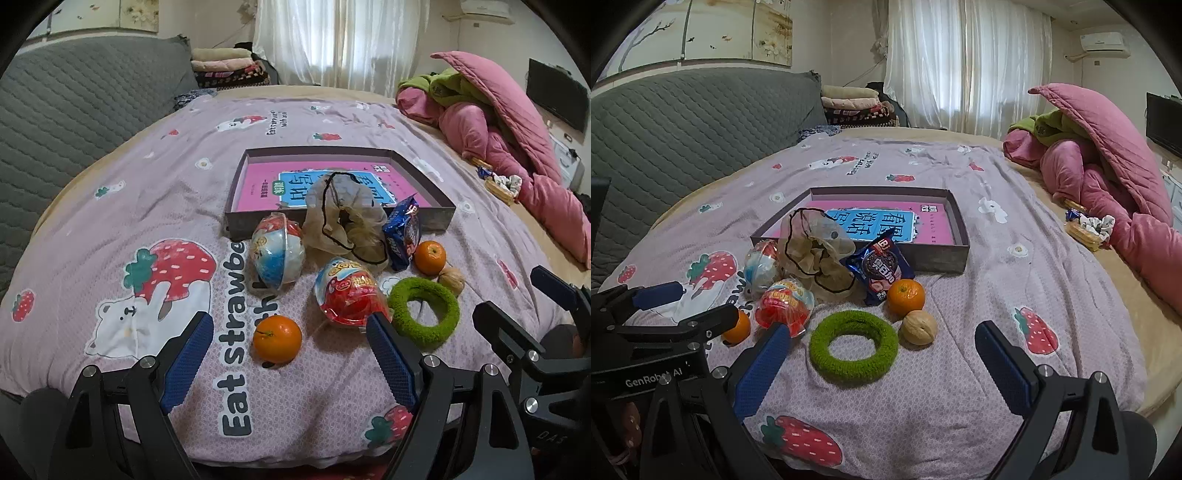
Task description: Organize objects
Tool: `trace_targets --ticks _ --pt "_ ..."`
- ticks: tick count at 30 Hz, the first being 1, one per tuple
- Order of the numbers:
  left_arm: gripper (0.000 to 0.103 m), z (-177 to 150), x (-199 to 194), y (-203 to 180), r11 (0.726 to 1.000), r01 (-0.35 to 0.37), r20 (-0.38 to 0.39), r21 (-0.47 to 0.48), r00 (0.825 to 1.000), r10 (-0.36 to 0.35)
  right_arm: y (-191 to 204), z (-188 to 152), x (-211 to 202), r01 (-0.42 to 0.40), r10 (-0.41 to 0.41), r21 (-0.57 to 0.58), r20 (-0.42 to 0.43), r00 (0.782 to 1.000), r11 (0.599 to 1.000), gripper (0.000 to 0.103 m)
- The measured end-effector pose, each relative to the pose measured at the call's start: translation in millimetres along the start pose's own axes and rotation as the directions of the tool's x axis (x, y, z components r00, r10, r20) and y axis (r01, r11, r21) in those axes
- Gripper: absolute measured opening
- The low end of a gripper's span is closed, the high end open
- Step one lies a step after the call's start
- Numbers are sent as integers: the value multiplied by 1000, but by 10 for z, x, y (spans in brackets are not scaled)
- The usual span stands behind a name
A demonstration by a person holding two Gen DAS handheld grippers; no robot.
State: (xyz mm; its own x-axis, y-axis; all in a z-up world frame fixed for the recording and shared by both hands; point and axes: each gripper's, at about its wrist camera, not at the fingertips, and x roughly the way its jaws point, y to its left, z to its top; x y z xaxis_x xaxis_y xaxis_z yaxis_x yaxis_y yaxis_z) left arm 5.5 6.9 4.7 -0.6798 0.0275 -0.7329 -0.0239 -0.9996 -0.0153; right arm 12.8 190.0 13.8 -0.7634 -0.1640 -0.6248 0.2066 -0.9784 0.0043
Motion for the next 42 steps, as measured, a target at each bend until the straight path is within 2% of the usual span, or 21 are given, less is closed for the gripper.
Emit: trace_targets --ticks 42 --pt "86 -7 -81 103 999 -12 24 -39 1000 13 48 11 -65 0 1 -17 2 1000 1000 101"
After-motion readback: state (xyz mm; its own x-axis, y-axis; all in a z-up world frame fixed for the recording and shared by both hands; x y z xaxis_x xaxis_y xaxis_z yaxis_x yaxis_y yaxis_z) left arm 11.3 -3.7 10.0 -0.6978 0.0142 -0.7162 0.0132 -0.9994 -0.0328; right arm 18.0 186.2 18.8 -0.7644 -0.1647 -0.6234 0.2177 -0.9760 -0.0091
